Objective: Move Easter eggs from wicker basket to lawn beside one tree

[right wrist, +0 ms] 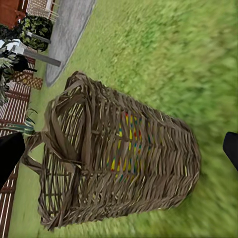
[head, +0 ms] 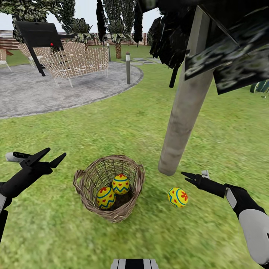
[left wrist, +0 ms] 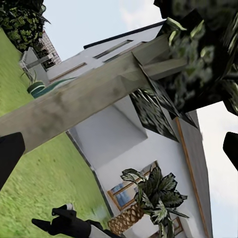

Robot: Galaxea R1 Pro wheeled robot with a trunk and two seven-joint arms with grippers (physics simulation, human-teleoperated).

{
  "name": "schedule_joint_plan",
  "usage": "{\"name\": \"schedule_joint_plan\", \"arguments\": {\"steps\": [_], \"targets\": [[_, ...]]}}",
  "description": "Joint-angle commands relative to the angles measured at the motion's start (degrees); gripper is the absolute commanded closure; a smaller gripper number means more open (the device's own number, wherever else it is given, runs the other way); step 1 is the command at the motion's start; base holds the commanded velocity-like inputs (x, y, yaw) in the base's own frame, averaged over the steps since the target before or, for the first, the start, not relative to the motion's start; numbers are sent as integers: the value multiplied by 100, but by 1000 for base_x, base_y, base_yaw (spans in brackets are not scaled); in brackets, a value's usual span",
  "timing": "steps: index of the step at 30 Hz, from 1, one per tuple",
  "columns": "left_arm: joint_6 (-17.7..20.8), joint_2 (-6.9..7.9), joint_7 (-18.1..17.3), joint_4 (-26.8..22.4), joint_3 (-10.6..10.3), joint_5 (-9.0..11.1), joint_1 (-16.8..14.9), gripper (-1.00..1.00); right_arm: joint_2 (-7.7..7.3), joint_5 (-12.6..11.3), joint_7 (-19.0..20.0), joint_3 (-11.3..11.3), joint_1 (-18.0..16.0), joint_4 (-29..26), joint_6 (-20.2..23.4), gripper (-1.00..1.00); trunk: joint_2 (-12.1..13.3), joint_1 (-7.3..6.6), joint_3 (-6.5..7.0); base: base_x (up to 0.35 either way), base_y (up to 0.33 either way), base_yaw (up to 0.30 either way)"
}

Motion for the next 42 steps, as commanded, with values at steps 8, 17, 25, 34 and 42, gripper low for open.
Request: {"name": "schedule_joint_plan", "arguments": {"steps": [8,17,25,34,42], "targets": [[5,2,-2,0,0,4,1,-100,6,0,1,2,2,0,0,-100,0,0,0,-226,0,0],[4,-6,-6,7,0,3,1,-100,14,0,-1,16,1,8,0,-100,0,0,0,-216,0,0],[4,-8,-9,12,0,11,1,-100,434,51,-269,59,0,-153,-4,-100,0,0,0,-4,0,0],[0,-7,-3,12,0,-1,1,-100,1370,24,-1284,1007,35,-1611,179,-100,0,0,0,0,0,0],[0,-24,14,36,-9,-21,1,-100,1395,-9,-1282,1057,244,-3404,1096,-100,0,0,0,0,0,0]]}}
